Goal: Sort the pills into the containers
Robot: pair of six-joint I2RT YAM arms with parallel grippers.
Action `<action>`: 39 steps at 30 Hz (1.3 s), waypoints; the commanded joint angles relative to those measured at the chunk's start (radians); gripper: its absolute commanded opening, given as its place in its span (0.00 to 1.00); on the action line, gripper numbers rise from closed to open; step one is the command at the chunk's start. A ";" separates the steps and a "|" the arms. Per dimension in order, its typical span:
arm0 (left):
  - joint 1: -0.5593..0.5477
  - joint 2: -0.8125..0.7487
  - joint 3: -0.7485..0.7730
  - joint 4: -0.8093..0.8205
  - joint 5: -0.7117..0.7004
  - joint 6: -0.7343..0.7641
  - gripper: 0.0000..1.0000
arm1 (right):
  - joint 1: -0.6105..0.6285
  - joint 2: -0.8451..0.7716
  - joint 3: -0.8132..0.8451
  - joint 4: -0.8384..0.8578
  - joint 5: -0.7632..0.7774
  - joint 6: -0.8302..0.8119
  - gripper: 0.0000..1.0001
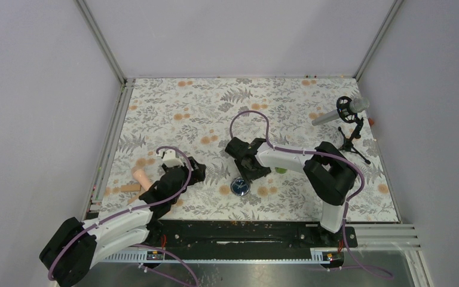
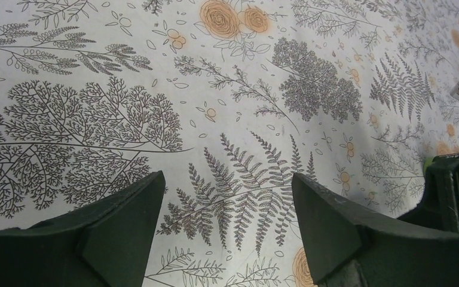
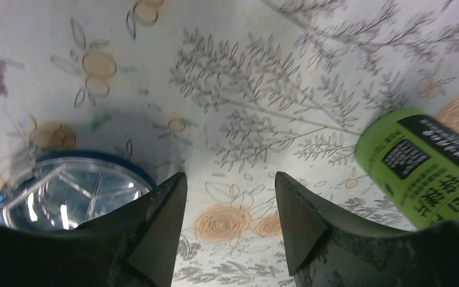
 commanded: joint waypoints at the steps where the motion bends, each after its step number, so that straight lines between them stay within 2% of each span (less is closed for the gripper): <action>1: 0.003 0.012 0.040 0.025 0.023 0.024 0.78 | 0.006 -0.071 -0.027 -0.026 -0.123 -0.041 0.63; 7: 0.003 0.001 0.040 0.016 0.020 0.028 0.78 | 0.007 -0.055 -0.033 0.007 -0.321 -0.046 0.61; 11: 0.003 0.004 0.047 0.013 0.005 0.026 0.78 | 0.007 -0.046 -0.025 0.067 -0.432 0.030 0.61; 14: 0.003 0.001 0.078 -0.031 -0.055 0.022 0.78 | 0.009 -0.048 -0.036 0.168 -0.529 0.126 0.61; 17: 0.002 -0.015 0.116 -0.099 -0.148 0.014 0.78 | 0.010 -0.050 -0.039 0.280 -0.586 0.156 0.66; 20: 0.002 -0.057 0.194 -0.233 -0.245 0.012 0.81 | 0.010 -0.067 -0.022 0.279 -0.550 0.082 0.72; 23: 0.004 -0.103 0.298 -0.385 -0.333 0.006 0.86 | 0.010 -0.131 -0.026 0.245 -0.492 -0.067 0.77; 26: 0.005 -0.144 0.410 -0.532 -0.414 -0.009 0.98 | 0.016 -0.195 -0.057 0.275 -0.527 -0.228 0.86; 29: 0.005 -0.176 0.508 -0.610 -0.451 0.027 0.99 | 0.044 -0.169 -0.015 0.258 -0.504 -0.336 0.95; 35: 0.006 -0.229 0.579 -0.636 -0.479 0.122 0.99 | 0.175 0.007 0.183 0.167 -0.307 -0.358 0.99; 39: 0.007 -0.265 0.582 -0.669 -0.473 0.101 0.99 | 0.227 0.084 0.240 0.137 -0.182 -0.314 1.00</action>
